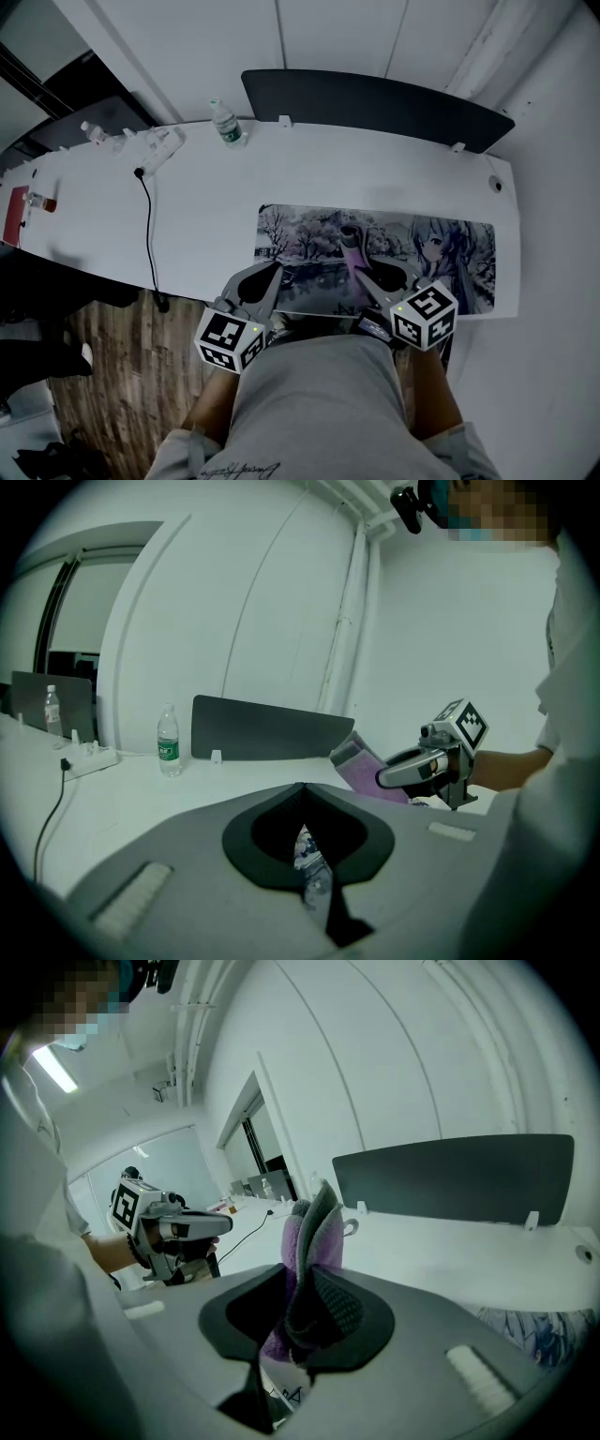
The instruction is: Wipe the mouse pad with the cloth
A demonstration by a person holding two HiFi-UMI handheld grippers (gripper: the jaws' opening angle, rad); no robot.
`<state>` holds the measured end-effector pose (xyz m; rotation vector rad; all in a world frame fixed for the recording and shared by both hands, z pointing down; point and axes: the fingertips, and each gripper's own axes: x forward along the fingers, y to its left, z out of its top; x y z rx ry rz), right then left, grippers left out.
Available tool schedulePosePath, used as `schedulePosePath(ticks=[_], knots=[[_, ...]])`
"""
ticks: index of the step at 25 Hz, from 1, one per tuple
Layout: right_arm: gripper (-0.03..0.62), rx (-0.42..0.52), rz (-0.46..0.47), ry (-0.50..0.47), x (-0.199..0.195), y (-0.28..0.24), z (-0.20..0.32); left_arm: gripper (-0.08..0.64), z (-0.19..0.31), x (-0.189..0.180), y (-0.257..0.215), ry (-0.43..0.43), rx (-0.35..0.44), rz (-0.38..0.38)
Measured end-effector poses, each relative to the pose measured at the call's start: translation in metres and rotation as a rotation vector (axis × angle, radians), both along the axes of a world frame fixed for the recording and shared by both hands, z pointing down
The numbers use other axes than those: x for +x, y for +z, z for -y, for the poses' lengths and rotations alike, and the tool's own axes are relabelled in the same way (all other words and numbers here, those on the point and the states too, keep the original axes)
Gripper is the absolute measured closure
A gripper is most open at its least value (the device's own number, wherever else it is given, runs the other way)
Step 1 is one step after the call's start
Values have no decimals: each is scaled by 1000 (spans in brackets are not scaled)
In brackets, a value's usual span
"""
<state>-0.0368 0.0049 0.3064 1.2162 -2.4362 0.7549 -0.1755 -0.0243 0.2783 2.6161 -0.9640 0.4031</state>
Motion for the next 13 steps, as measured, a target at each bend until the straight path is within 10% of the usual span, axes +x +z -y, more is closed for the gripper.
schedulePosePath(ticks=[13], knots=[[505,0,-7,-7,-9,0,-2,541,-9,-9,2,14,-2,21]])
